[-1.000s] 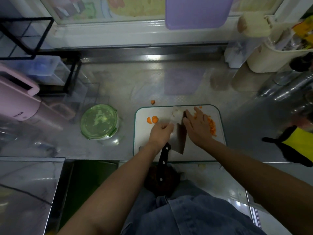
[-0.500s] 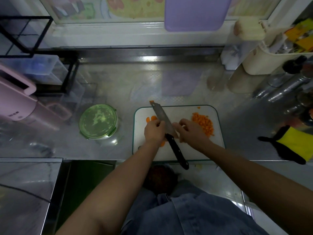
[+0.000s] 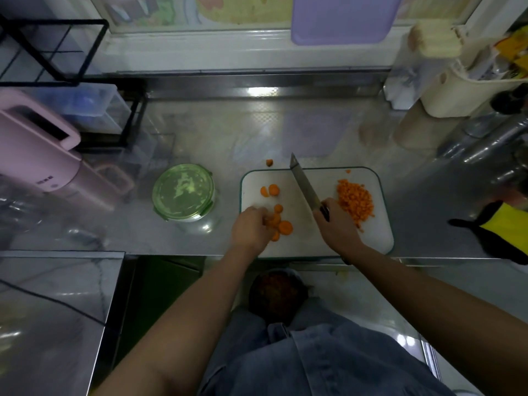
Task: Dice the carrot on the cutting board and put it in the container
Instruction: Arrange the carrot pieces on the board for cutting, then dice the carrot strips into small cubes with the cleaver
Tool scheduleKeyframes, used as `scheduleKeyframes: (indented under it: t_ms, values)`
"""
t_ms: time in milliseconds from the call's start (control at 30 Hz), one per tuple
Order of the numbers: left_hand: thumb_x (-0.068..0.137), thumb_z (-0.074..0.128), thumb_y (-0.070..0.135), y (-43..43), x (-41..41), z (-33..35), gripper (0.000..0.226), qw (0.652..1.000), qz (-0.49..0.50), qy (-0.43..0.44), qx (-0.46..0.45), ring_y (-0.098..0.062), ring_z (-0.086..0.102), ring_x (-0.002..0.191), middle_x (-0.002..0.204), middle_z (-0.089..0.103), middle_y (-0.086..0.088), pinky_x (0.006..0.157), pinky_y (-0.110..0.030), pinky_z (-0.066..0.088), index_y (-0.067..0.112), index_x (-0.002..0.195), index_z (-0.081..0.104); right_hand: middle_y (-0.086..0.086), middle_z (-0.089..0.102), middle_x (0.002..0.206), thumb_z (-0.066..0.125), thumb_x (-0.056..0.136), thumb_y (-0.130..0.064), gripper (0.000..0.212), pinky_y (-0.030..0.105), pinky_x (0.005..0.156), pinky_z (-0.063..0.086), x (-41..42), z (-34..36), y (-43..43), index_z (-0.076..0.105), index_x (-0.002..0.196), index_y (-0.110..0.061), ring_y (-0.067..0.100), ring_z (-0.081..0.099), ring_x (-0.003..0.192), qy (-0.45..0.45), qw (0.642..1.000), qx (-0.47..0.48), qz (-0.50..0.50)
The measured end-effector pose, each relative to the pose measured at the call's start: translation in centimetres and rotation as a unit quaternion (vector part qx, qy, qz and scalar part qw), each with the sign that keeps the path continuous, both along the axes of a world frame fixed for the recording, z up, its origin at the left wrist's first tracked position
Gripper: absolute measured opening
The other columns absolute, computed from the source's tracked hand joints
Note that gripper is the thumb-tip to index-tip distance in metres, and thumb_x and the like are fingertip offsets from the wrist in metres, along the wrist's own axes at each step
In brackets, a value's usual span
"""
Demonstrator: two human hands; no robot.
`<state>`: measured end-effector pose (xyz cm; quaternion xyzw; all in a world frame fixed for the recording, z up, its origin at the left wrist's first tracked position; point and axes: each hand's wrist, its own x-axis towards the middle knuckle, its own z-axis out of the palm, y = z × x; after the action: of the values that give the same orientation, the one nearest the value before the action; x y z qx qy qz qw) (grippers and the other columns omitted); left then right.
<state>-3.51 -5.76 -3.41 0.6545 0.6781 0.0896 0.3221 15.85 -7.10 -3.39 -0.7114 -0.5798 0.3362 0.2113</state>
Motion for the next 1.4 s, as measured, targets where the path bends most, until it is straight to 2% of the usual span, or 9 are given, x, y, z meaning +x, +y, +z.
scheduleKeyframes:
  t_ms: [100,200,300,433,600,667,800,1133,1400]
  values:
    - [0.082,0.07,0.029,-1.0,-0.7,-1.0,0.032,0.997,-0.045,0.055,0.026,-0.021,0.054,0.099,0.109,0.054,-0.006,0.074,-0.032,0.045,0.018,0.111,0.064,0.002,0.038,0.064,0.043,0.098,-0.017,0.012,0.031,0.05,0.031,-0.3,-0.6,-0.5,0.035,0.09,-0.012,0.019,0.041,0.054,-0.056,0.998,-0.019,0.022]
    - [0.084,0.067,0.03,-1.4,-0.3,-1.3,0.03,0.994,-0.051,0.078,0.052,-0.023,0.055,0.1,0.11,0.054,-0.007,0.076,-0.032,0.044,0.014,0.108,0.063,-0.003,0.034,0.066,0.041,0.098,-0.012,0.006,0.031,0.052,0.031,-0.8,-0.7,0.0,0.039,0.102,-0.008,0.02,0.042,0.06,-0.084,0.995,-0.039,0.03]
    - [0.087,0.062,0.033,-1.5,0.2,-1.7,0.026,0.994,-0.045,0.081,0.058,-0.023,0.055,0.098,0.107,0.055,-0.006,0.075,-0.032,0.043,0.013,0.104,0.062,-0.002,0.037,0.07,0.04,0.097,-0.012,0.018,0.035,0.058,0.035,-1.0,-0.8,0.4,0.042,0.112,-0.002,0.025,0.046,0.07,-0.094,0.994,-0.051,0.029]
    - [0.086,0.061,0.034,-1.4,0.3,-1.8,0.024,0.994,-0.054,0.079,0.061,-0.021,0.055,0.095,0.099,0.057,-0.005,0.07,-0.031,0.043,0.013,0.097,0.061,0.002,0.042,0.074,0.039,0.097,-0.014,0.024,0.033,0.059,0.035,-1.1,-1.0,0.3,0.04,0.117,-0.001,0.025,0.046,0.071,-0.09,0.994,-0.056,0.026]
    - [0.081,0.065,0.039,-0.6,0.5,-1.4,0.028,0.99,-0.052,0.067,0.111,-0.018,0.053,0.096,0.097,0.057,-0.002,0.072,-0.029,0.042,0.015,0.096,0.063,-0.003,0.035,0.066,0.04,0.097,-0.01,0.019,0.033,0.057,0.033,-0.8,-1.2,0.4,0.041,0.112,0.0,0.025,0.046,0.067,-0.08,0.996,-0.045,0.024]
    - [0.081,0.066,0.041,0.0,0.9,-1.1,0.029,0.991,-0.065,0.065,0.093,-0.017,0.054,0.097,0.099,0.059,-0.001,0.073,-0.027,0.04,0.019,0.099,0.063,-0.003,0.035,0.065,0.04,0.096,-0.01,0.018,0.034,0.056,0.033,-0.7,-1.3,0.4,0.042,0.111,0.0,0.025,0.045,0.066,-0.075,0.996,-0.039,0.026]
    - [0.082,0.063,0.037,0.1,1.5,-1.0,0.025,0.987,-0.113,0.093,0.067,-0.02,0.054,0.098,0.1,0.06,-0.004,0.073,-0.03,0.043,0.019,0.099,0.062,-0.003,0.035,0.064,0.041,0.096,-0.011,0.017,0.034,0.056,0.032,-0.5,-1.4,0.4,0.042,0.109,-0.001,0.025,0.045,0.065,-0.078,0.996,-0.034,0.03]
    - [0.088,0.054,0.034,-0.3,1.5,-1.4,0.03,0.962,-0.191,0.165,0.106,-0.022,0.05,0.101,0.107,0.055,-0.006,0.071,-0.031,0.042,0.014,0.11,0.054,-0.002,0.036,0.064,0.043,0.096,-0.012,0.018,0.033,0.055,0.033,-0.1,-1.4,0.6,0.04,0.11,-0.001,0.024,0.044,0.063,-0.077,0.996,-0.039,0.036]
    - [0.081,0.063,0.038,0.1,2.1,-0.9,0.034,0.985,-0.107,0.082,0.104,-0.021,0.054,0.1,0.102,0.06,-0.004,0.075,-0.033,0.045,0.016,0.107,0.06,-0.001,0.037,0.063,0.043,0.096,-0.012,0.007,0.034,0.053,0.03,0.6,-1.3,0.4,0.038,0.093,-0.008,0.024,0.044,0.059,-0.076,0.996,-0.019,0.035]
